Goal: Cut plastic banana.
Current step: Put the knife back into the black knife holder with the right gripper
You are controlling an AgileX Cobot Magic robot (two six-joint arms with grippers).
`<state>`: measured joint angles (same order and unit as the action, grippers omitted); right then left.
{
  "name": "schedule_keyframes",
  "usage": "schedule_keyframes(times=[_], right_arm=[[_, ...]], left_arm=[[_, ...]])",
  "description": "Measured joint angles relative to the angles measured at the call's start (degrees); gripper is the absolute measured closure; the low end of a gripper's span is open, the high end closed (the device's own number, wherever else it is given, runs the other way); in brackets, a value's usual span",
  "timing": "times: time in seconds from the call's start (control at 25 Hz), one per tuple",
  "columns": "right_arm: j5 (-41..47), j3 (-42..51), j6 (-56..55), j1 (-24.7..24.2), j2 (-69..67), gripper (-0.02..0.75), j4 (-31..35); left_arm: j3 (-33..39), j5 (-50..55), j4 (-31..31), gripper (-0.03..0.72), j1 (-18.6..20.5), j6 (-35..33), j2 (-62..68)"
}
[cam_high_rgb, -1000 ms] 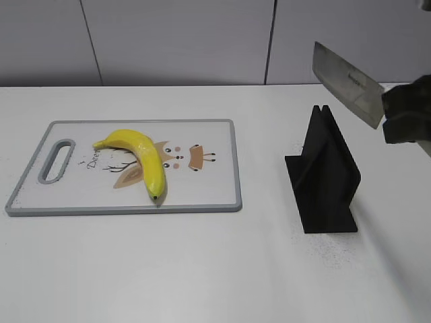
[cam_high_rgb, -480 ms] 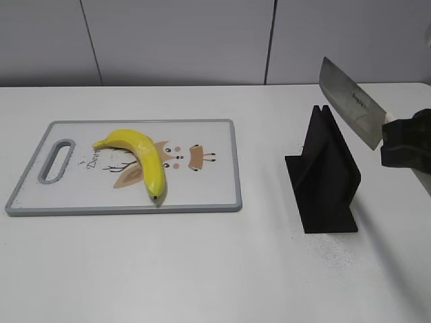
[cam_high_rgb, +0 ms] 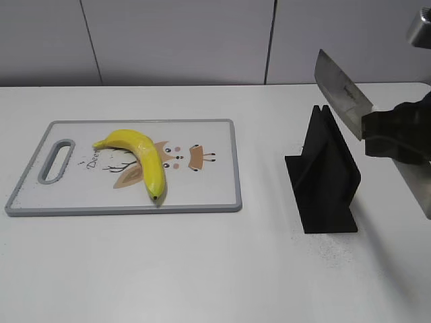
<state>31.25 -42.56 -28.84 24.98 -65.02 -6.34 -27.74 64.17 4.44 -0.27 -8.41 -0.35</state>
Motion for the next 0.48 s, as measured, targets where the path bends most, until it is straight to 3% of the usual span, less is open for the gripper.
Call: schedule_keyframes(times=[0.28, 0.48], right_arm=[[-3.76, 0.0, -0.59, 0.0, -4.67, 0.58, -0.91], [-4.85, 0.0, -5.96, 0.0, -5.23, 0.58, -5.81]], left_arm=[[0.83, -1.89, -0.57, 0.163, 0.0, 0.92, 0.0], [0.9, -1.95, -0.57, 0.163, 0.0, 0.94, 0.0]])
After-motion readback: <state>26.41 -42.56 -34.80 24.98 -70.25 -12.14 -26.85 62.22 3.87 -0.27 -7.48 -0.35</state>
